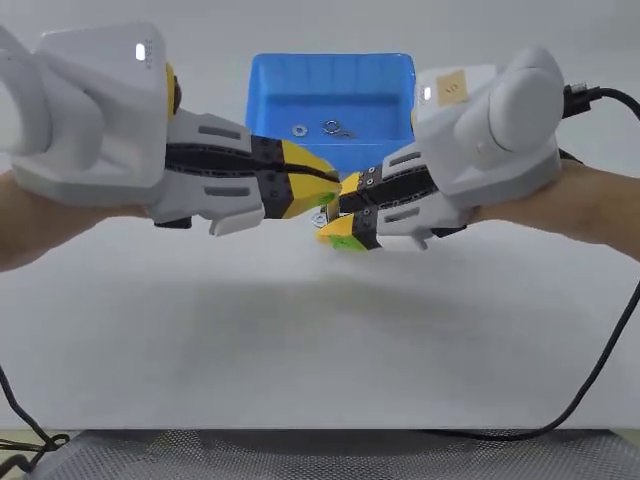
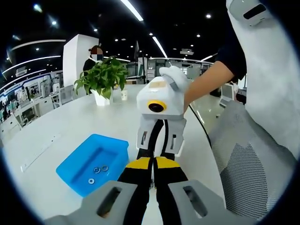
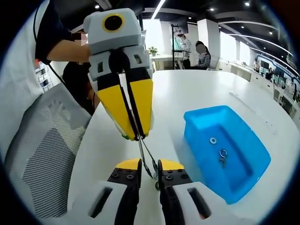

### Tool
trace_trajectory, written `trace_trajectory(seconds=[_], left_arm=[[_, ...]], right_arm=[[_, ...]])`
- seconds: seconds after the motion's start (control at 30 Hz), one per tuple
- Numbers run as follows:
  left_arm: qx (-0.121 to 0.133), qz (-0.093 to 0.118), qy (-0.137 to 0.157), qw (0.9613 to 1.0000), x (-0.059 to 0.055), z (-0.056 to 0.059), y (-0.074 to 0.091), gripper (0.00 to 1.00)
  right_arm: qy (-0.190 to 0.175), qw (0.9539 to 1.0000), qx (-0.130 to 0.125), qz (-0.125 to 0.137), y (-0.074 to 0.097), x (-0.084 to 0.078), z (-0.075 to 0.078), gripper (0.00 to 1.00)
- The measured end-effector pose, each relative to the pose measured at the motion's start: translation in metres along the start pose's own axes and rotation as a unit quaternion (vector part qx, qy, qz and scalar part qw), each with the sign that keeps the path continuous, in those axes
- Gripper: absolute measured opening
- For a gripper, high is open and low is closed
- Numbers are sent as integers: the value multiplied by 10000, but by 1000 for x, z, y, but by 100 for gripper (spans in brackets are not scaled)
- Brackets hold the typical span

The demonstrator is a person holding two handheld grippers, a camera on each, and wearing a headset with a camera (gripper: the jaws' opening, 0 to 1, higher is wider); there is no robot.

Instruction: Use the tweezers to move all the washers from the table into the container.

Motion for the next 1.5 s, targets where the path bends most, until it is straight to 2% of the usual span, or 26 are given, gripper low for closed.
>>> trace_trajectory(seconds=[0.3,0.57,0.73,0.93,1.03,1.3,1.5], left_arm=[[25,0,61,10000,0,-2,3,5],[72,1,117,9999,-1,-4,5,5],[145,18,294,9995,-1,-4,5,6],[187,-77,311,9993,-4,-4,4,7],[198,-40,384,9991,-1,-2,3,8],[224,5,401,9989,4,0,4,9],[191,63,360,9991,9,5,4,9]], right_arm=[[280,9995,41,-142,-2,0,0,11],[295,9994,22,-204,-2,0,0,11],[249,9996,-7,-161,-3,0,0,11],[265,9995,10,-166,-4,2,0,11],[282,9995,29,-156,-6,3,-1,11],[242,9996,7,-149,-5,4,-1,11],[163,9998,-18,-132,-3,5,-1,10]])
Point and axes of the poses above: the centre of the closed fingertips' face, and the gripper's own axes: y roughly backward along the fingers, z roughly to its right, x roughly out of its top, the point moved 3 cm from there along y, roughly backward along the fingers, and after that the axes turned 13 degrees about y, right-handed, at the moved point
